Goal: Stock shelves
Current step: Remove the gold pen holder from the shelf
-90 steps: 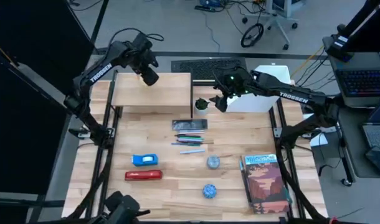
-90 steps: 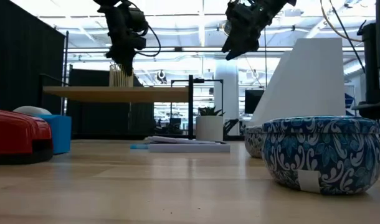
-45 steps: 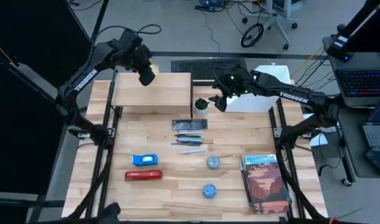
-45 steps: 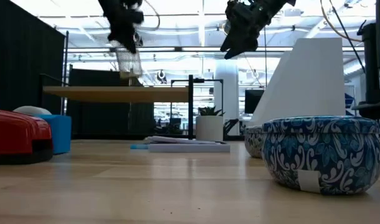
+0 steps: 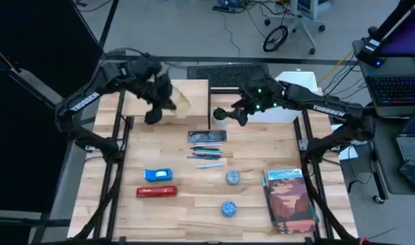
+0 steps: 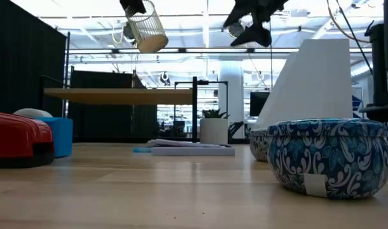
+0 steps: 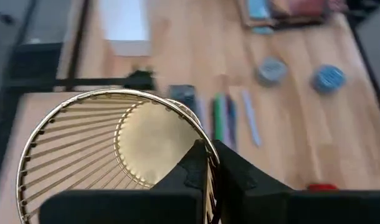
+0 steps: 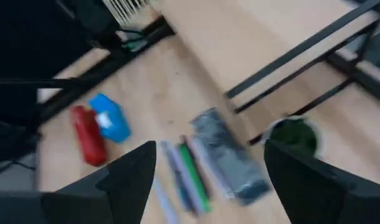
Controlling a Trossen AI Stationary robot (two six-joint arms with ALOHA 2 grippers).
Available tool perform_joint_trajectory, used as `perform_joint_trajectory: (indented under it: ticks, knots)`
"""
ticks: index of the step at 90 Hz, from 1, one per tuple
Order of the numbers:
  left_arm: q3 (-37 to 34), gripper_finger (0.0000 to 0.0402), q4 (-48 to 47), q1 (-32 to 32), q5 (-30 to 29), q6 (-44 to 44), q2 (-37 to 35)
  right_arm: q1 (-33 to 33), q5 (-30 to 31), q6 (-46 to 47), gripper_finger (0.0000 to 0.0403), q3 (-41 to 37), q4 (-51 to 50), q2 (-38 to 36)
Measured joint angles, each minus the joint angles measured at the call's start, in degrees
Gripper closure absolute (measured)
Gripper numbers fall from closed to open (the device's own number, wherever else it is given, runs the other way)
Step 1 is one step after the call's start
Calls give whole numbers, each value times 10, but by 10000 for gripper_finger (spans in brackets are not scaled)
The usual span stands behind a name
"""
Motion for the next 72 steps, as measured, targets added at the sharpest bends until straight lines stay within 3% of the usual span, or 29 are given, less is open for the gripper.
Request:
perform_joint_trajectory:
  ticks: [14,31,46,59,72]
  knots:
    - [-52,401,-3,-77,-4,-35,0,69,15,36,121,0,-3,7]
    - [-117,401,28,-174,-71,-118,0,146,103,30,121,0,-37,16]
    - [-186,401,120,-257,-140,-207,0,188,164,17,122,0,-110,17]
    - [-244,401,226,-317,-146,-259,9,224,200,25,122,0,-170,17]
    - [-280,401,245,-374,-150,-315,44,263,222,20,122,-11,-177,16]
